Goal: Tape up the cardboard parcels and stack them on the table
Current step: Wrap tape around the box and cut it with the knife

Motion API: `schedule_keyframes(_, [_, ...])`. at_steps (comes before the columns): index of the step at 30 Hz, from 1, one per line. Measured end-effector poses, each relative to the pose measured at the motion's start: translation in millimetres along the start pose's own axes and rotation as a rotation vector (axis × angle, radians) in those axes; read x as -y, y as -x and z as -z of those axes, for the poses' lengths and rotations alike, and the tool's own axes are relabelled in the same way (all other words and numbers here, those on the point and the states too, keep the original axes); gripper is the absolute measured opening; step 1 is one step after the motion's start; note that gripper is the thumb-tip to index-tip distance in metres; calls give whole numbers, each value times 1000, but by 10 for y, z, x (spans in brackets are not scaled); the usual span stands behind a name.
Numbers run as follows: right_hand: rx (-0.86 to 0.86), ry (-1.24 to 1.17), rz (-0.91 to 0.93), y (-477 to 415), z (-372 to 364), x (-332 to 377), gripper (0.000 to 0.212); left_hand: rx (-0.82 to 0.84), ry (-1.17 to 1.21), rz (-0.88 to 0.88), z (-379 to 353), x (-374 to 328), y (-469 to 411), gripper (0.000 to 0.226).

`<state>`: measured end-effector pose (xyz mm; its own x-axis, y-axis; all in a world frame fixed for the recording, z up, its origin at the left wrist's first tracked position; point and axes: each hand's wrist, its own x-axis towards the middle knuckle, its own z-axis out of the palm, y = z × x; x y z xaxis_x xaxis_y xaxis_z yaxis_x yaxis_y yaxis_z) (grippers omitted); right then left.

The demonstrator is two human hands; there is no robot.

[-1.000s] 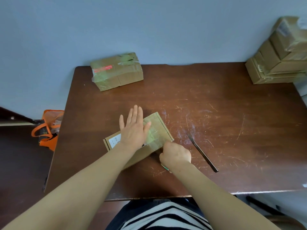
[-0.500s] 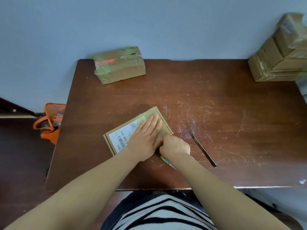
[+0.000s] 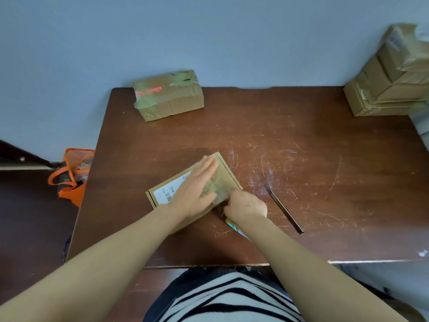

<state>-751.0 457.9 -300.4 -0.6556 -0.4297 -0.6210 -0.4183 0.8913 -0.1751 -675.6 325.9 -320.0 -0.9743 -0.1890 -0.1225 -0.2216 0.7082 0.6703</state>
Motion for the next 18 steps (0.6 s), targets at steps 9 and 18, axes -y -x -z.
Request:
schedule_keyframes(9, [15,20,15,-5,1,21,11,46,-417,439,-82,142,-258,100])
schedule_keyframes(18, [-6,26,12,-10,-11,31,23,53,-347,437,86,106,-285,74])
